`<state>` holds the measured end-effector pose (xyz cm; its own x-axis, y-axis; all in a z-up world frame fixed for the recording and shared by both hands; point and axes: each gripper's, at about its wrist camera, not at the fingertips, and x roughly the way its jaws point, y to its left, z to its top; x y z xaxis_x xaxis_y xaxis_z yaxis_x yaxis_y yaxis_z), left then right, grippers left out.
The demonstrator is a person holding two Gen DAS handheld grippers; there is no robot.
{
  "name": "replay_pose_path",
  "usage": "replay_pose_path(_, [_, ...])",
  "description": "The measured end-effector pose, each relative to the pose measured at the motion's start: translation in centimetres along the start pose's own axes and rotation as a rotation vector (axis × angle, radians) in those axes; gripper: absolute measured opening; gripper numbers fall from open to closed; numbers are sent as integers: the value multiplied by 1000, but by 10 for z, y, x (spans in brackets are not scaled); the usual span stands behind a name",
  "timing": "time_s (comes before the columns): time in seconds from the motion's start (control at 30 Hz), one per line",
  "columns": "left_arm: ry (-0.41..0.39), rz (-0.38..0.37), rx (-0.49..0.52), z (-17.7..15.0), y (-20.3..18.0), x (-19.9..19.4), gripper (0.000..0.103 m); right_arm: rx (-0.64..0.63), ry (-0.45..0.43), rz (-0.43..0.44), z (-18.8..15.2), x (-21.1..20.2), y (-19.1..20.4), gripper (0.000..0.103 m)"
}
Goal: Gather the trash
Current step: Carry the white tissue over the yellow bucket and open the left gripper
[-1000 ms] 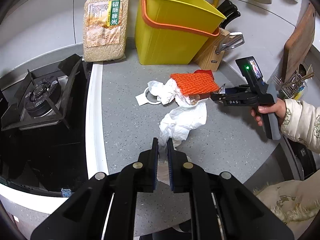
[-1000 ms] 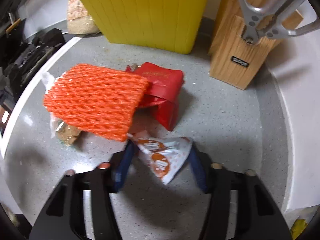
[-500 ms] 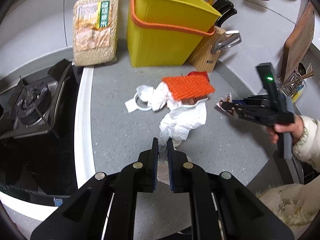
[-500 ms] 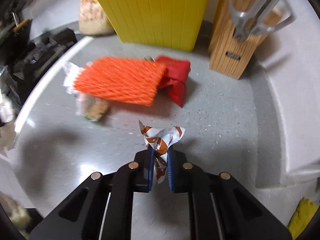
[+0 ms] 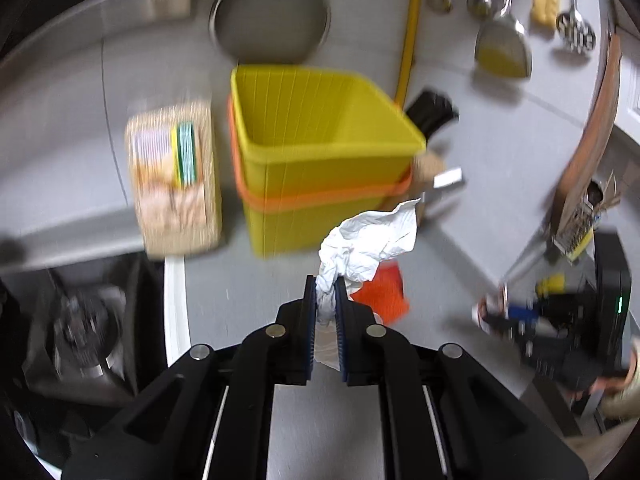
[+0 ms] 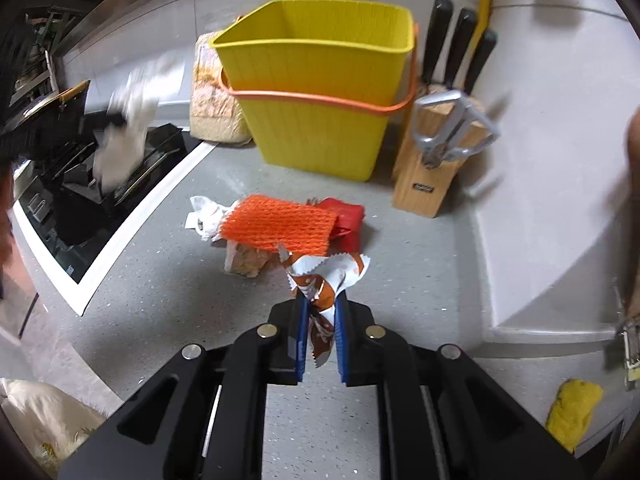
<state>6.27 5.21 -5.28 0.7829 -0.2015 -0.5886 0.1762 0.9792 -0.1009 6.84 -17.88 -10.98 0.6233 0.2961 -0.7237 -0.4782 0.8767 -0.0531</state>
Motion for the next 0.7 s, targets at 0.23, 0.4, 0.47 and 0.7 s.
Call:
replay_pose_path(0.23, [-68,110,102,86,1,24,11,21,-10,-14,-6,-9,-7,11])
replay_pose_path(0.4, [-57,154,102,131,11,56,11,36,-31,-32,-8,-19,-11,11])
replay_pose_path(0.47, [-30,163,106,142,11,72,11,43,-31,-39,-10,-21,-14,11])
replay_pose_path(0.7, [-15,256,100,149,9,94,91,60,-30,-64,-15,-26,-23,11])
